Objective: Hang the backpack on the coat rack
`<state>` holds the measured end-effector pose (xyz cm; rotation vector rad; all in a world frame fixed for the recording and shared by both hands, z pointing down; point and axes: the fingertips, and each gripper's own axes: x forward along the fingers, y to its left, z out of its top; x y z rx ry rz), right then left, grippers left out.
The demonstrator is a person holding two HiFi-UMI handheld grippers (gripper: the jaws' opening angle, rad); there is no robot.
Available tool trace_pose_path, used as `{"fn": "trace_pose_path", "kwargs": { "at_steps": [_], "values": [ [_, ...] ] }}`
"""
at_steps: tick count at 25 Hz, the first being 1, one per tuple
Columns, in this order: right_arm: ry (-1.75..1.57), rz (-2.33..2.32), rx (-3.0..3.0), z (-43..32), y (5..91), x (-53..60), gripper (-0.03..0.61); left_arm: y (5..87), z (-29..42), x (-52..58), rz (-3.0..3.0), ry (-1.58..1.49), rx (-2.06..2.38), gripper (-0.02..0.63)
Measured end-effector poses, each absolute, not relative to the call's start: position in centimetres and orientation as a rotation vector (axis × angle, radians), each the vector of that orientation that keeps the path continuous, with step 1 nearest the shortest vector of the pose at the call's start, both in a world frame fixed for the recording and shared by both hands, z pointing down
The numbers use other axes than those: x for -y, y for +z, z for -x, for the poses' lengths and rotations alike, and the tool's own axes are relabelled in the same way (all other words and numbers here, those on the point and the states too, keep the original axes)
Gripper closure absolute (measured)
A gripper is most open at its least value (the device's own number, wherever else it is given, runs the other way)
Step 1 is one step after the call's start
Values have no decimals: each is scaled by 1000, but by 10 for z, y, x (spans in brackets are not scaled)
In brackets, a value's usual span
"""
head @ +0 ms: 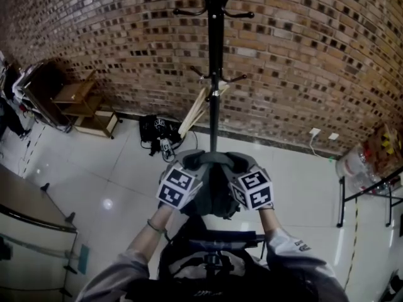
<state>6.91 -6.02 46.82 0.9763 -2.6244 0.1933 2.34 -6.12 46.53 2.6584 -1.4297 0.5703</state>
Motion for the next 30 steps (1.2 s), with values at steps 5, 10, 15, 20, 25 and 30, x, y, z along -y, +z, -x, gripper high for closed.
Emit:
{"fn": "trace_pose_path", "kwargs": {
  "at_steps": [5,10,15,20,25,30],
  "values": [
    [204,-1020,2622,-56,467,99,472,463,-11,102,-2703,563,1393,534],
    [208,-1095,2605,-39,459,147,472,455,5,152,-2761,578,1333,534],
    [202,-1173,2580,-22,450,192,472,445,22,199,-2826,588,1260,534],
    [182,-1237,2542,-11,447,227,472,442,33,236,-2884,591,1184,534],
    [222,-1290,2496,-8,455,247,472,446,36,260,-2922,600,1106,532],
    [236,-1308,2459,-9,455,260,473,447,34,277,-2950,593,1048,534]
  ]
}}
